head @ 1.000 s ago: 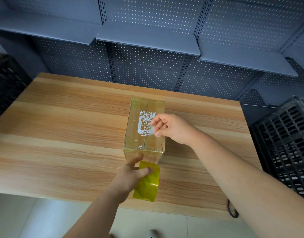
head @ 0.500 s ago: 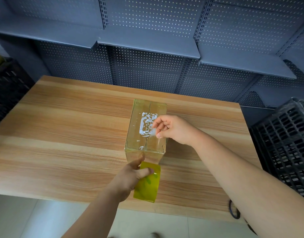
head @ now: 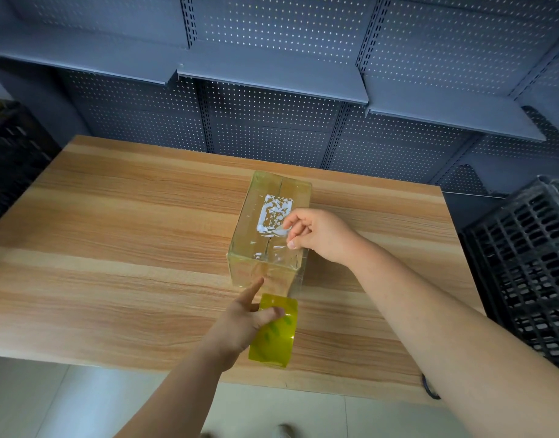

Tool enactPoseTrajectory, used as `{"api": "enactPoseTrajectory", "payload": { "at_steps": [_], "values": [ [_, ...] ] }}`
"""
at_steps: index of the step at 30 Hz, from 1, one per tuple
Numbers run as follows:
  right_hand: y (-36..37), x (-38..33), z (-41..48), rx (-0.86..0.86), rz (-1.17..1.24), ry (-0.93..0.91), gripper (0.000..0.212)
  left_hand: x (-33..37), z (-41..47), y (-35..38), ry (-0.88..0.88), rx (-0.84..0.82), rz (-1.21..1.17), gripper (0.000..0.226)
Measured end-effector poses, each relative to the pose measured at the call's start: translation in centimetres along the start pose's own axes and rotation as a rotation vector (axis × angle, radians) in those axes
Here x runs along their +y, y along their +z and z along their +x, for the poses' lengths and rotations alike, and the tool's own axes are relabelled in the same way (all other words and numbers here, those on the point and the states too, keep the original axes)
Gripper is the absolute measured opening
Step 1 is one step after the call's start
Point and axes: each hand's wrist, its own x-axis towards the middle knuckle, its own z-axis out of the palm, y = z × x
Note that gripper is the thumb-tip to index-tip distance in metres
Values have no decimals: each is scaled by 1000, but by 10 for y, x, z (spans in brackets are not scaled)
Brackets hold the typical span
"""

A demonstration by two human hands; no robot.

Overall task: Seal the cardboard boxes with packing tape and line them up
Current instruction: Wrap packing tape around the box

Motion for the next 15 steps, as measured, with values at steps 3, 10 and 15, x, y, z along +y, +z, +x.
{"api": "enactPoseTrajectory", "payload": {
  "at_steps": [3, 10, 15],
  "values": [
    [-4, -3, 2, 16, 37, -9, 27, 5, 0, -6, 17, 8, 20, 73],
    [-7, -5, 9, 16, 51, -1, 28, 12, 3, -14, 26, 22, 18, 76],
    [-5, -2, 12, 15, 18, 8, 27, 11, 7, -15, 12, 26, 24, 59]
  ]
}}
